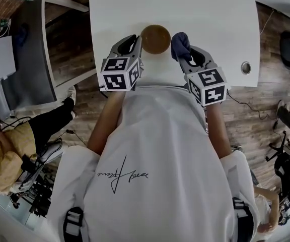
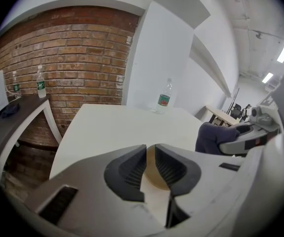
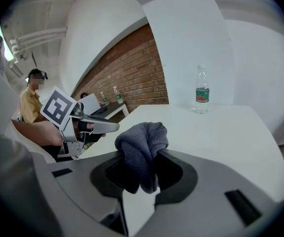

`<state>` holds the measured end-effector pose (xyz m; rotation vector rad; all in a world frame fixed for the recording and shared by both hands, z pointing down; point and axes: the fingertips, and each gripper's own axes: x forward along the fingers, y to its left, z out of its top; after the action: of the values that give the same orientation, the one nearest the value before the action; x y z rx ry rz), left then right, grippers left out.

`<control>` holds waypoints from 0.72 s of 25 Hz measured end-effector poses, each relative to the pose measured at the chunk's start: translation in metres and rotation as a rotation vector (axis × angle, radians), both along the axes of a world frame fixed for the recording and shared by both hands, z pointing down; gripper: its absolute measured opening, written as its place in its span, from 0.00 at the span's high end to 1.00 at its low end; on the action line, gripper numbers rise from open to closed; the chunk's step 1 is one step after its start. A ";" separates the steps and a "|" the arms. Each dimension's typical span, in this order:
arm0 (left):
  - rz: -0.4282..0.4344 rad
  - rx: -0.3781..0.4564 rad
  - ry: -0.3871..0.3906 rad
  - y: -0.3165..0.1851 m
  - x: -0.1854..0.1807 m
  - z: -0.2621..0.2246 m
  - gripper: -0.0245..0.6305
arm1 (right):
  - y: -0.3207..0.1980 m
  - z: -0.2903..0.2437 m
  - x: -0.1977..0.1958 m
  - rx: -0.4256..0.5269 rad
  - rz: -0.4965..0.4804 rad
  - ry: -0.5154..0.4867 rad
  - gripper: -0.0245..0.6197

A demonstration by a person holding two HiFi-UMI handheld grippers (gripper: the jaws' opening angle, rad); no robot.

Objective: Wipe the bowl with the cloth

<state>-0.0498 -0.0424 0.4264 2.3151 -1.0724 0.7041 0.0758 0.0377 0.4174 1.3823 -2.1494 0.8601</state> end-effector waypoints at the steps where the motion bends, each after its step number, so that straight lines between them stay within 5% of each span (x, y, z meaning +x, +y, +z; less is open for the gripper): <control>1: 0.004 -0.006 -0.006 0.000 0.000 0.004 0.85 | -0.001 0.003 0.000 -0.005 -0.003 0.003 0.81; 18: 0.056 -0.150 -0.057 -0.009 0.006 0.053 0.83 | -0.019 0.027 -0.008 -0.073 -0.021 0.016 0.81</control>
<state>-0.0435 -0.0510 0.4793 2.2159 -0.9487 0.8466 0.0681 0.0183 0.4448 1.3240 -2.0953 0.9075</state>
